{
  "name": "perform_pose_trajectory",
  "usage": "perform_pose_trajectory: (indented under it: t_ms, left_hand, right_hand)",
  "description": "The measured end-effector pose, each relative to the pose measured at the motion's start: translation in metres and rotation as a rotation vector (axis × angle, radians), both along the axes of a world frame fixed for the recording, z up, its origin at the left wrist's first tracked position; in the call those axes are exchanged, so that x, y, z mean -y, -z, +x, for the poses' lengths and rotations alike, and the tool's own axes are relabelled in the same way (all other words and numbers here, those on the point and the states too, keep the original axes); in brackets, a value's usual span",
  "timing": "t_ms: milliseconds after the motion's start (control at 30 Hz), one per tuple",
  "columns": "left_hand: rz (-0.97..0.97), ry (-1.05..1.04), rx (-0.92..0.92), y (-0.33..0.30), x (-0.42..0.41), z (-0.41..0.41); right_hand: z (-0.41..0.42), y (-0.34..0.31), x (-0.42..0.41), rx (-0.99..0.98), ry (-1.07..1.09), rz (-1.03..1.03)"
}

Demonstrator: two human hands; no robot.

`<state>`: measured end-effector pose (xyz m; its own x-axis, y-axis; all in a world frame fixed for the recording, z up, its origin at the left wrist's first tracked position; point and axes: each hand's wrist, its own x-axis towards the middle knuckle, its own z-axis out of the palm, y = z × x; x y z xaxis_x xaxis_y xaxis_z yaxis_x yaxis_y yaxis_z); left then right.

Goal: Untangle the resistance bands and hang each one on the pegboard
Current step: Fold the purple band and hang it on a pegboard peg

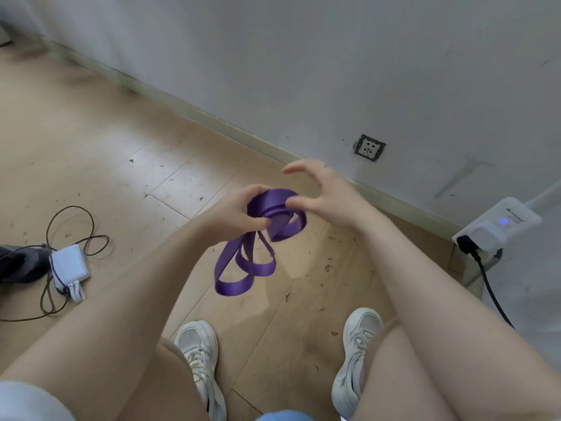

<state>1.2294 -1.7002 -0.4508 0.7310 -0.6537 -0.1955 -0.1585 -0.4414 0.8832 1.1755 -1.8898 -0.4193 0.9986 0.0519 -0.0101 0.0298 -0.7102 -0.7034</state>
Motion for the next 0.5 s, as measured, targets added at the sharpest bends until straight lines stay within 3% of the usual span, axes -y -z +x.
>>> perform_pose_trajectory:
  t_ms: [67, 133, 300, 433, 500]
  left_hand:
    - [-0.042, 0.013, -0.034, -0.004, -0.002, -0.001]
    - [-0.073, 0.013, -0.054, -0.009, -0.007, 0.000]
    - [-0.102, -0.009, -0.030, -0.012, -0.020, 0.003]
    - [0.063, -0.065, 0.192, 0.001, -0.018, 0.000]
    - [0.053, -0.124, 0.183, 0.005, -0.015, -0.002]
  right_hand:
    - [-0.001, 0.011, -0.010, -0.144, -0.153, -0.011]
    - [-0.001, 0.020, -0.014, -0.209, -0.134, 0.075]
    - [0.001, 0.017, -0.016, -0.081, -0.081, 0.099]
    - [-0.001, 0.017, -0.013, -0.036, -0.016, 0.148]
    - [-0.001, 0.016, -0.009, -0.015, 0.053, 0.215]
